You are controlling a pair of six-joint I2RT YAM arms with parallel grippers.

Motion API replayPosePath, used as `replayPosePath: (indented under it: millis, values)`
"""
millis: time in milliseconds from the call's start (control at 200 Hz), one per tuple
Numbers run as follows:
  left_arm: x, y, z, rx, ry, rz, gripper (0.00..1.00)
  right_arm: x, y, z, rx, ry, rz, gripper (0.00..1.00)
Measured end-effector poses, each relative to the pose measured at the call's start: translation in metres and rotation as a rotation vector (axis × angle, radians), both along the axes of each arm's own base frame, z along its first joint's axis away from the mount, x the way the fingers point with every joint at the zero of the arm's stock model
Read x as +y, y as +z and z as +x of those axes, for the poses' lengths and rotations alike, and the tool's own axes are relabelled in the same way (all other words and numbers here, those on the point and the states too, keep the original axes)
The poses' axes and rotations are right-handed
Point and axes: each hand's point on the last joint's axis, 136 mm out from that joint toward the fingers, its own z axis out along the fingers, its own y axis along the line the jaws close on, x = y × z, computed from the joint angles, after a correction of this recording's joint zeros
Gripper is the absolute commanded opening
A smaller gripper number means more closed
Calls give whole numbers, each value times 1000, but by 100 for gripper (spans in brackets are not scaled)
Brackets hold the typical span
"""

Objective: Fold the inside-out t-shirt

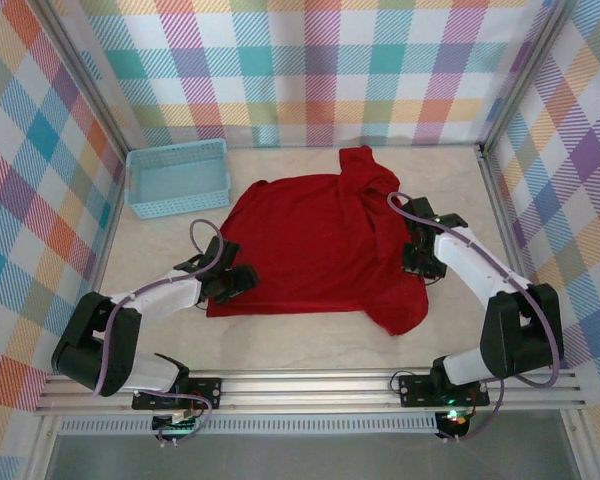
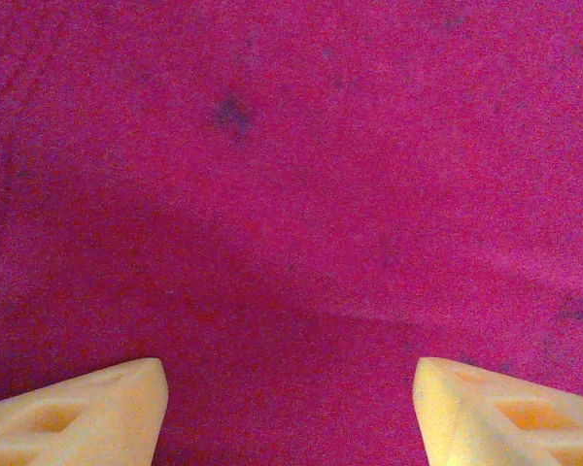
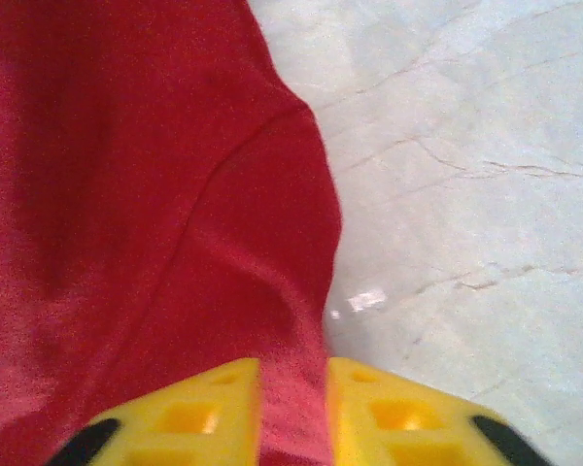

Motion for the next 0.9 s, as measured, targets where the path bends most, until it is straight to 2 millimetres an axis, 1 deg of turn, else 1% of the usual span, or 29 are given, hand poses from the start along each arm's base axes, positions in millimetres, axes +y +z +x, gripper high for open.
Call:
replayPosePath:
  millis: [65,155,230,285,360,420,480,590,635,695,735,840,875,900]
  values:
    - [2,0,-2,5,2,10,69,-5,3,-3,-2,-2,-22,38]
    - [4,-1,-3,9,3,22,69,-6,11,-6,-36,1,-16,39]
    - [6,-1,-4,12,2,32,69,-6,17,-10,-67,-10,27,36]
    - [6,-1,-4,10,-4,33,69,-6,17,-12,-82,-29,73,36]
    - [4,0,-5,9,-20,26,69,-2,10,-14,-80,-43,142,39]
    - [-3,5,-5,7,-43,21,69,11,4,-14,-72,-20,208,43]
    - [-13,15,0,-15,-72,17,69,32,0,-11,-63,29,261,46]
    - [-40,43,18,-97,-123,-37,69,67,-11,1,-42,102,352,49]
    - [-46,47,26,-120,-126,-63,69,76,-20,6,-30,112,381,50]
    - [-48,42,36,-116,-110,-80,70,82,-31,11,-10,113,406,51]
    - [-47,32,39,-93,-100,-77,70,86,-39,13,8,114,419,51]
    - [-43,3,32,-16,-88,-56,70,86,-64,11,80,91,426,55]
    - [-42,0,30,-14,-87,-55,70,84,-71,8,97,76,426,59]
    - [-43,2,31,-25,-84,-63,70,82,-72,7,97,64,435,61]
